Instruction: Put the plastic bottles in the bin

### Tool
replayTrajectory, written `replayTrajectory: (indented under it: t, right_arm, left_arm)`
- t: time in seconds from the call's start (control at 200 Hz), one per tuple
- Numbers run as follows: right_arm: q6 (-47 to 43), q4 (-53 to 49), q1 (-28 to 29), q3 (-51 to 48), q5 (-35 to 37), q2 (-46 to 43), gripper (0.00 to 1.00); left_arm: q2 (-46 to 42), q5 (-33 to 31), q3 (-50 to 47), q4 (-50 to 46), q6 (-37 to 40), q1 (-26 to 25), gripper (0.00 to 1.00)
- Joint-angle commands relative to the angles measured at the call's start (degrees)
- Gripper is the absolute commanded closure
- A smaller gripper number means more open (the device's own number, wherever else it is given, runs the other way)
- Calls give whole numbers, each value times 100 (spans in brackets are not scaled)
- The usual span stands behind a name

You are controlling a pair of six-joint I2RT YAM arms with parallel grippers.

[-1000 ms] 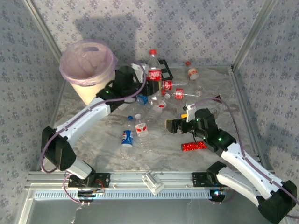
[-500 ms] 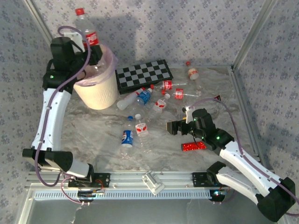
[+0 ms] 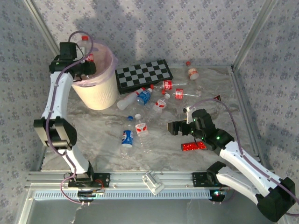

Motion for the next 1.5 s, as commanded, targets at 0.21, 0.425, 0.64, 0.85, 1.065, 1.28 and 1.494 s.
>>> replayTrajectory:
  t: [0.21,0.425,0.64,0.85,1.065,1.28,1.494]
  right_arm:
    - [168,-71,-30,-70,133,118,0]
    - [221,-74,-45,-15,185,259,0]
    - [237,-95,-55,-9,253,283,0]
    - [317,-127,-110,72,324,352,0]
    - [427,-135,-243,65,360,321,0]
    - [531,-329,-476,95,427,227,0]
    - [1082,-880,-1182,179,386,-12,0]
  left_arm:
    - [738,-50,322,-892,883,-7,100]
    - [1004,40,-86,-507,961,-23,95]
    - [1114,174,-310,-314,1108,-128,32]
    - [957,156,-137,-334,1121,-187,4]
    - [625,183,199,-343,1036,-223,0]
    - [387,184,753,-592,1033,-342,0]
    - [40,-134,1005,-752,1091,-467,0]
